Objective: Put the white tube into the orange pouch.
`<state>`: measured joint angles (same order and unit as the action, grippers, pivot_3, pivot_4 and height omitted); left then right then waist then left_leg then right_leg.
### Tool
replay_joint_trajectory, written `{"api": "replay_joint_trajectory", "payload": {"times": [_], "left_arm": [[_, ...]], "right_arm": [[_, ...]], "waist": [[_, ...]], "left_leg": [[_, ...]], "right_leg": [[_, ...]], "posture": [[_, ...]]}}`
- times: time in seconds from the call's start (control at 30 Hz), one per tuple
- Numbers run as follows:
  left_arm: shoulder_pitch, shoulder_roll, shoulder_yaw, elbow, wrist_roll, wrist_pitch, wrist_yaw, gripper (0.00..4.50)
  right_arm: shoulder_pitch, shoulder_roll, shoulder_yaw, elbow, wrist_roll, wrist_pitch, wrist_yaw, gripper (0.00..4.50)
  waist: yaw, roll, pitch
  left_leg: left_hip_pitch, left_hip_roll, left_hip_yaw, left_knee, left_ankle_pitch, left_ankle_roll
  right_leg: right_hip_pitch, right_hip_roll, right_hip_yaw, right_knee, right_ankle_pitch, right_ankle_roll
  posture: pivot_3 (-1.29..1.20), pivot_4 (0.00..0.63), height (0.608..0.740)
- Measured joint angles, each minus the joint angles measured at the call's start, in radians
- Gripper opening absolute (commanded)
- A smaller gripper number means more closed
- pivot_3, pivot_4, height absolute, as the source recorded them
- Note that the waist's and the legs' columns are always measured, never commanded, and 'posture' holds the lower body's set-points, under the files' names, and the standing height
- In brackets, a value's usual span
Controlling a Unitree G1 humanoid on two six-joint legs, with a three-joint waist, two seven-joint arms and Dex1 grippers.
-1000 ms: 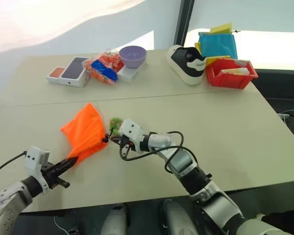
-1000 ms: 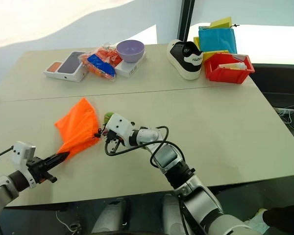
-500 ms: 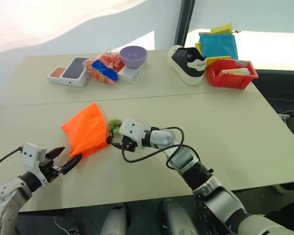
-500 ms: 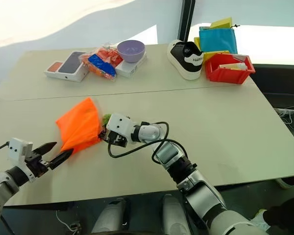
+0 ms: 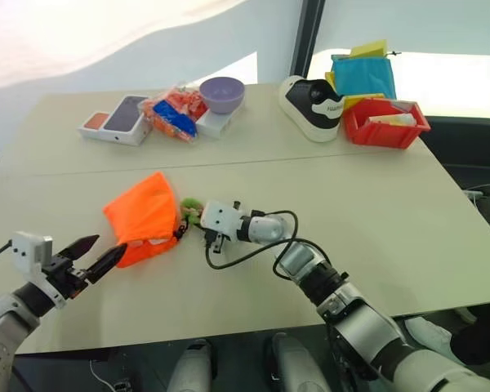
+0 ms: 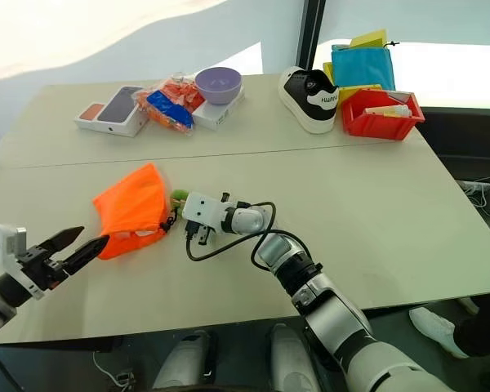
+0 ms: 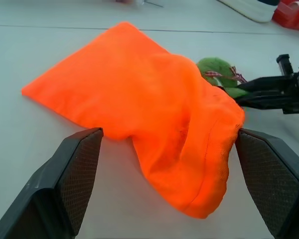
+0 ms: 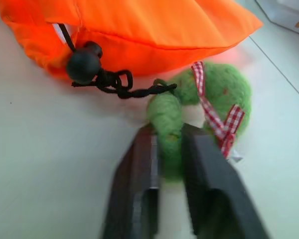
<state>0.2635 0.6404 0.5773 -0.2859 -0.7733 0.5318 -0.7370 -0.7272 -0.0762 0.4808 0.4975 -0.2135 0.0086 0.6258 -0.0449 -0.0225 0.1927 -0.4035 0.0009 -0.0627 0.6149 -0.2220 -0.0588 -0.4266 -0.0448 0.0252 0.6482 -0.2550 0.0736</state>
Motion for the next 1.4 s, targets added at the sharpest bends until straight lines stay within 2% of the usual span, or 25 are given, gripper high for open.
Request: {"api": "replay_joint_trajectory", "payload": {"times": [0.13,0.37,0.53,0.77,1.07,1.4], "left_arm": [[0.014,0.027,0.001,-0.036,-0.022,0.029,-0.016,4.4],[0.055,0.119,0.028,-0.078,-0.034,0.074,-0.07,4.4],[-0.047,0.166,0.02,-0.068,-0.034,0.077,-0.09,4.4],[-0.228,0.193,-0.141,-0.002,0.024,0.07,-0.122,4.4],[-0.377,0.204,-0.364,0.168,0.222,-0.069,-0.239,4.4],[-0.514,0.129,-0.451,0.278,0.356,-0.247,-0.258,4.4]], "right_arm": [[0.024,-0.048,-0.022,-0.061,0.001,0.017,0.007,0.04],[0.178,-0.17,-0.111,-0.313,0.043,0.131,0.046,0.04],[0.23,-0.191,-0.161,-0.446,0.081,0.224,0.049,0.04],[0.289,-0.25,-0.192,-0.541,0.1,0.293,0.049,0.04],[0.371,-0.307,-0.263,-0.675,0.17,0.403,0.053,0.04],[0.406,-0.36,-0.3,-0.771,0.281,0.479,0.109,0.04]], "waist": [[0.004,0.0,0.0],[-0.001,0.0,0.0],[0.003,0.0,0.0],[0.004,0.0,0.0],[0.004,0.0,0.0],[0.007,-0.001,0.0]], "left_leg": [[-0.001,0.0,0.0,0.0,0.0,0.0],[0.0,0.0,0.0,0.0,0.0,0.0],[0.0,0.0,0.0,0.001,0.0,0.0],[0.0,-0.001,0.001,0.001,0.0,0.0],[0.0,-0.001,0.001,0.001,0.0,0.0],[-0.001,-0.001,0.001,0.002,0.0,0.0]], "right_leg": [[0.0,-0.001,0.0,0.0,0.0,0.0],[0.0,0.001,0.0,0.0,-0.001,-0.002],[0.001,0.001,0.0,0.001,-0.001,-0.003],[0.001,0.0,0.0,0.0,0.001,0.001],[0.001,0.001,0.0,0.0,0.001,0.001],[0.001,0.001,0.0,0.001,0.002,0.002]], "posture": [[0.0,0.15,0.74],[0.0,0.15,0.74],[0.0,0.15,0.74],[0.0,0.15,0.74],[0.0,0.15,0.74],[0.0,0.15,0.74]]}}
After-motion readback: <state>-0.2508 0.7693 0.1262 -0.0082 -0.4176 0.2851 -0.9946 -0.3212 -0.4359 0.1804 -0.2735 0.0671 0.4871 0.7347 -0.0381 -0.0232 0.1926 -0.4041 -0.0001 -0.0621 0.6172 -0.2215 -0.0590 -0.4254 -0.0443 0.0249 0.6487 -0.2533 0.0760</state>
